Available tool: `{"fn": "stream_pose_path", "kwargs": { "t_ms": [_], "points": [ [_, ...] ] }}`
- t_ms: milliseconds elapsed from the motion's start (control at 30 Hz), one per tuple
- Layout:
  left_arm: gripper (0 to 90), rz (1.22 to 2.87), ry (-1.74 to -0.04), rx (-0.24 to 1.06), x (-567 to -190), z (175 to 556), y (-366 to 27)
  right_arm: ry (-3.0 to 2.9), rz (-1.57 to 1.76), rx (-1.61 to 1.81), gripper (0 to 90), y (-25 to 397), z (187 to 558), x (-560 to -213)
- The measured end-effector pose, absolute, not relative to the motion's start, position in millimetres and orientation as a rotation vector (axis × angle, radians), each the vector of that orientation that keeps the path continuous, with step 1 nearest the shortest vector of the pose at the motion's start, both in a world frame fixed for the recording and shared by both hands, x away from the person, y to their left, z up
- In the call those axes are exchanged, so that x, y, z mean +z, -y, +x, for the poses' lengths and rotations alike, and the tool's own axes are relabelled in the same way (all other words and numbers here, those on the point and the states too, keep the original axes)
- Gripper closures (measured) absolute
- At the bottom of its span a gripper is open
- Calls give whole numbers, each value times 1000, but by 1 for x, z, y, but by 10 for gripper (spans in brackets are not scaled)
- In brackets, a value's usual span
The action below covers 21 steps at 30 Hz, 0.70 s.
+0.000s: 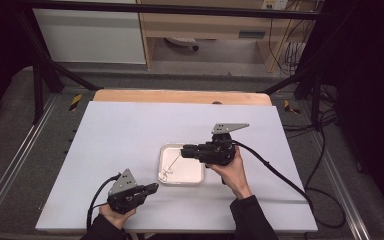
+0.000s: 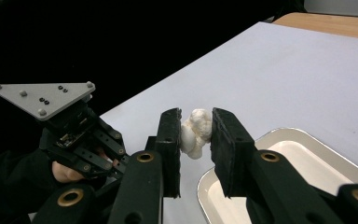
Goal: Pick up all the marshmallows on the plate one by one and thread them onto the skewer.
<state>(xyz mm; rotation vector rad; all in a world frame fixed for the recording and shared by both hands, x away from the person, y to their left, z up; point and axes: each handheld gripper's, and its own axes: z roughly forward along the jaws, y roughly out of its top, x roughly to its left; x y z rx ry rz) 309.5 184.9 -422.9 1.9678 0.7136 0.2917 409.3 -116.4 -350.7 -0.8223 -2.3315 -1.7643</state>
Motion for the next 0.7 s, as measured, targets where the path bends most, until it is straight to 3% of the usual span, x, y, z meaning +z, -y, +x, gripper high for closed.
{"fn": "stream_pose_path", "kwargs": {
  "t_ms": [700],
  "points": [
    [886, 2005, -691, 309, -424, 309, -183, 2293, -804, -1708, 757, 109, 411, -360]
  ]
}}
